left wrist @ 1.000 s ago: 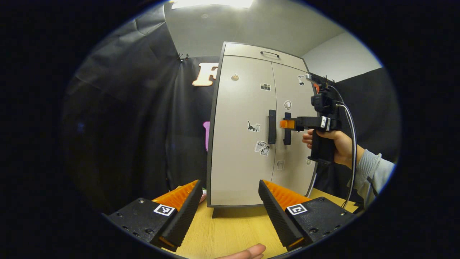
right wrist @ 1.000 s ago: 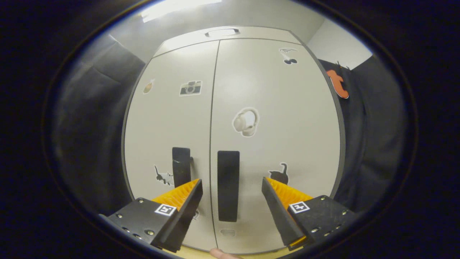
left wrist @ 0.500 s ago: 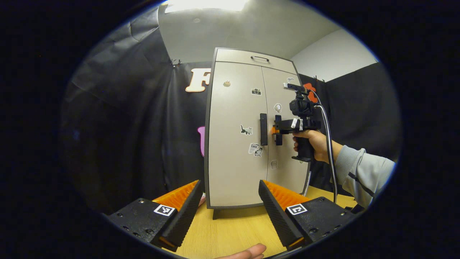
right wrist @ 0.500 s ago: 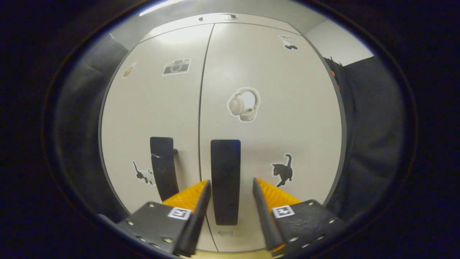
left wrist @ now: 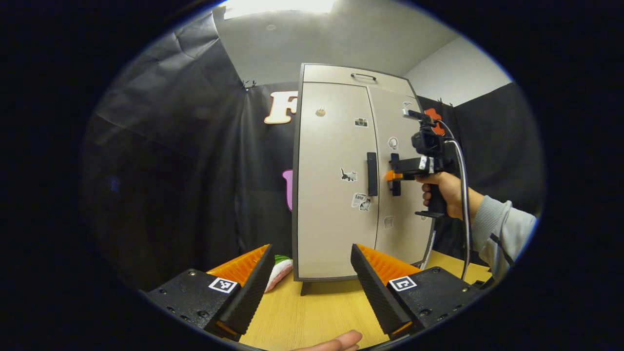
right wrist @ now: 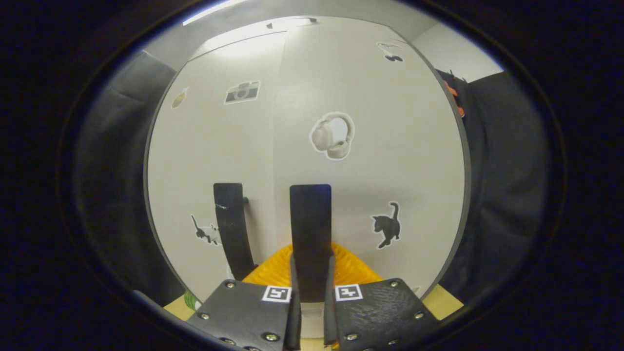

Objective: Open the right door of the double-door shoe cabinet with the right hand, and open the left door with the left hand.

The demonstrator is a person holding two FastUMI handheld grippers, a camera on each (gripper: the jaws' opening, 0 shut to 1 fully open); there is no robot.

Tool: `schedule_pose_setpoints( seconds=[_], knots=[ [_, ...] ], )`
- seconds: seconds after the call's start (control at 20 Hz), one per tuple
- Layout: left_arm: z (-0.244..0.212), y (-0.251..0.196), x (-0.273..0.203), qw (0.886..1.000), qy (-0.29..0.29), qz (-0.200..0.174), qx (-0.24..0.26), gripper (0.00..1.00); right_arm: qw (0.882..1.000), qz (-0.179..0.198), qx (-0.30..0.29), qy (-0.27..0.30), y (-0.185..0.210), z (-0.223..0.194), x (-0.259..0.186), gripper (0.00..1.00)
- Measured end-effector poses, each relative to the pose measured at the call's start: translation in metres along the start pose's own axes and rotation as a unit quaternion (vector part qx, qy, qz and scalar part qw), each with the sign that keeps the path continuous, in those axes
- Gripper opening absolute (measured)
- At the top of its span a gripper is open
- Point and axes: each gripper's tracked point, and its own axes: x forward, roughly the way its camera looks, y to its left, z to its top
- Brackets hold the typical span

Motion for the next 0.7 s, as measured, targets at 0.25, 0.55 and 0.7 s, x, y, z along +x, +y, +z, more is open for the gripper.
schedule_pose_setpoints(
  seconds=[0.25, 0.55, 0.7],
  knots=[
    [0.005, -0.005, -0.005, 1.0, 0.0, 0.012, -0.012, 0.97, 0.999, 0.038, 0.01, 0.001, -0.006, 0.001, -0.029, 0.18],
    [0.002, -0.019, -0.008, 1.0, 0.012, 0.007, -0.022, 0.97, 0.998, 0.068, 0.018, 0.009, -0.015, 0.001, -0.054, 0.18],
    [0.005, -0.024, -0.011, 1.0, 0.01, 0.003, -0.028, 0.97, 0.997, 0.073, 0.019, 0.005, -0.02, 0.003, -0.064, 0.18]
  ],
)
